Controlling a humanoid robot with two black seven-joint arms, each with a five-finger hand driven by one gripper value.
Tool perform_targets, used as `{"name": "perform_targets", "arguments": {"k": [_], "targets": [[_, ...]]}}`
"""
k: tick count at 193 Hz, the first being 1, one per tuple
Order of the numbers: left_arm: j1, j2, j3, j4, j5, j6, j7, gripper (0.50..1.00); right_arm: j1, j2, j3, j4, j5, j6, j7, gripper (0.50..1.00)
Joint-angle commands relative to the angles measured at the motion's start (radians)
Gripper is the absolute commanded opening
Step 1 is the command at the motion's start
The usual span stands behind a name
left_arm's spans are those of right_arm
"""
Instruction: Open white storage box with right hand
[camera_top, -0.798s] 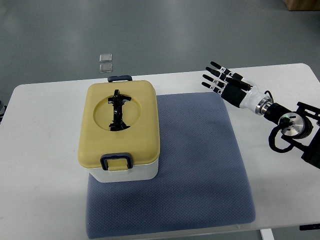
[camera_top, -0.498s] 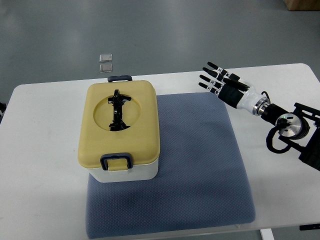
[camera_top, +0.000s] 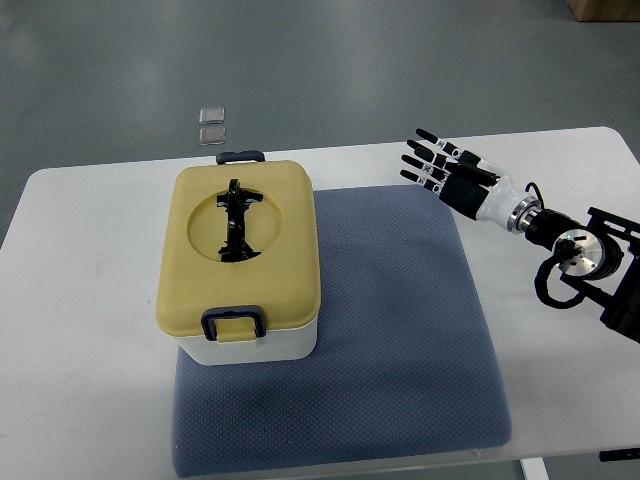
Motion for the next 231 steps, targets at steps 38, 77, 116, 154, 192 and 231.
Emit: {"name": "perform_targets", "arguments": {"k": [38,77,116,154,192,231], "targets": [[0.000,0.000,0.001,-0.001,0.000,0.000,0.000,1.000,-0.003,0.002,0.057,-0.003,-0.010,-0.004,0.031,0.940],[0.000,0.000,0.001,-0.001,0.000,0.000,0.000,1.000,0.040,0.001,0.054,-0.003,-0.170,-0.056,0.036,0.938],[0.000,0.000,0.001,-0.001,0.000,0.000,0.000,1.000,0.109,0.033,0.046,0.007,-0.478,-0.154,0.128,0.940],[0.000,0.000,0.001,0.001,0.000,0.000,0.000,1.000,0.210,0.013,0.045,0.022,-0.855,-0.154,0.184,0.940],[0.000,0.000,0.001,-0.001,0.000,0.000,0.000,1.000,0.322,-0.027,0.040,0.129,-1.211,-0.146,0.264,0.938],[0.000,0.000,0.001,-0.001,0.000,0.000,0.000,1.000,0.463,-0.033,0.009,0.231,-1.437,-0.080,0.276,0.938]]}}
